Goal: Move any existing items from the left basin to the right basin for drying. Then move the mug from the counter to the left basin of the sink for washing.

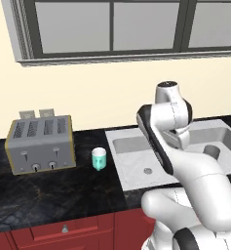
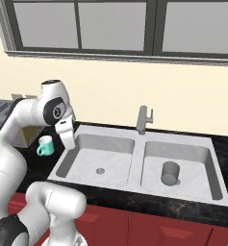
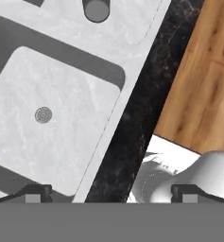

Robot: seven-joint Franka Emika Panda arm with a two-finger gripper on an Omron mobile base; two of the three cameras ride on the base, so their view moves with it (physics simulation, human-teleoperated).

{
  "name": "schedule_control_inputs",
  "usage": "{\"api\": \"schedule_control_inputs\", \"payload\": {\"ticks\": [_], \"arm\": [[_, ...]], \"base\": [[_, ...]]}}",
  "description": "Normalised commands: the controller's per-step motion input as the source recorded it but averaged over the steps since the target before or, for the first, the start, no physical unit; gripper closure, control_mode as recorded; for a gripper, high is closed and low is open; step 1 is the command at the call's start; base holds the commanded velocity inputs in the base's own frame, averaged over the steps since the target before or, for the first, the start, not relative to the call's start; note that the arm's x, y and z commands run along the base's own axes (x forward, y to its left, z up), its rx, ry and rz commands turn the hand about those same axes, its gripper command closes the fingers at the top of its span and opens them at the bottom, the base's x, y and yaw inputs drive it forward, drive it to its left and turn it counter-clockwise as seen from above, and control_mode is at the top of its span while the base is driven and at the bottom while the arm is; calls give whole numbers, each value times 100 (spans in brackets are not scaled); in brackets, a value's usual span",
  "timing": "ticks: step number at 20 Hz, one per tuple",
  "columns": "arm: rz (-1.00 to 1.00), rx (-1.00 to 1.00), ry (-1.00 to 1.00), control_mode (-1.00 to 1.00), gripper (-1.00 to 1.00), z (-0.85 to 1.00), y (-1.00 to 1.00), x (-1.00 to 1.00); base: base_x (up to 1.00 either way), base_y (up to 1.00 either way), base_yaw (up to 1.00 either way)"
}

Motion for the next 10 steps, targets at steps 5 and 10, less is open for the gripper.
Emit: {"api": "schedule_control_inputs", "payload": {"ticks": [5,10], "arm": [[0,0,0,-100,-100,0,48,0],[2,0,0,-100,-100,-4,48,0]], "base": [[0,0,0],[0,0,0]]}}
